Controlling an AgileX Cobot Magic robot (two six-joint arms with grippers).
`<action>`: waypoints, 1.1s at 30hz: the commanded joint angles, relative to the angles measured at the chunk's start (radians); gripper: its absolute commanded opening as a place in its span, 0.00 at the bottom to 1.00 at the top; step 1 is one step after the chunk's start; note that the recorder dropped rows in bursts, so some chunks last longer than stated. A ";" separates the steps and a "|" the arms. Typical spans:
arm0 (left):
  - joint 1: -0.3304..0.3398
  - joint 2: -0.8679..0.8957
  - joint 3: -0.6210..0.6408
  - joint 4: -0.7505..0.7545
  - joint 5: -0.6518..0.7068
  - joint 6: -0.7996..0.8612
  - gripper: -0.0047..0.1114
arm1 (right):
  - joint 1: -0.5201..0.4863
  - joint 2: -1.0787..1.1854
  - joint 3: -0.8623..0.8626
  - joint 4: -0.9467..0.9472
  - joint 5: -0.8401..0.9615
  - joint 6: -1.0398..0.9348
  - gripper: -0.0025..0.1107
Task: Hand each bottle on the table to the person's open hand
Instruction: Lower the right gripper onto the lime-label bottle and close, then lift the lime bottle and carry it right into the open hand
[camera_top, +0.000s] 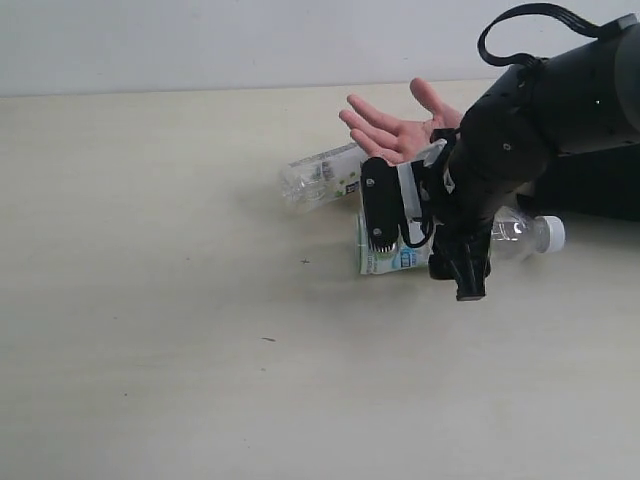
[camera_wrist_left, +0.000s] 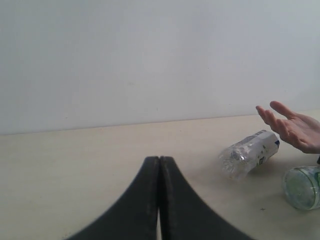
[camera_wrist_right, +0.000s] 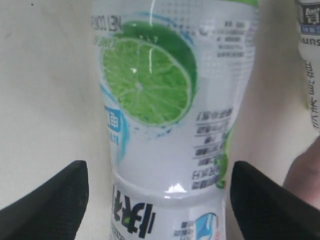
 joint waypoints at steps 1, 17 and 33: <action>0.002 -0.001 0.003 0.001 -0.007 -0.007 0.04 | -0.004 0.027 -0.006 0.005 -0.014 -0.011 0.68; 0.002 -0.001 0.003 0.001 -0.007 -0.007 0.04 | -0.004 0.013 -0.006 0.005 0.031 -0.011 0.03; 0.002 -0.001 0.003 0.001 -0.007 -0.007 0.04 | 0.034 -0.041 -0.362 0.135 0.719 0.164 0.02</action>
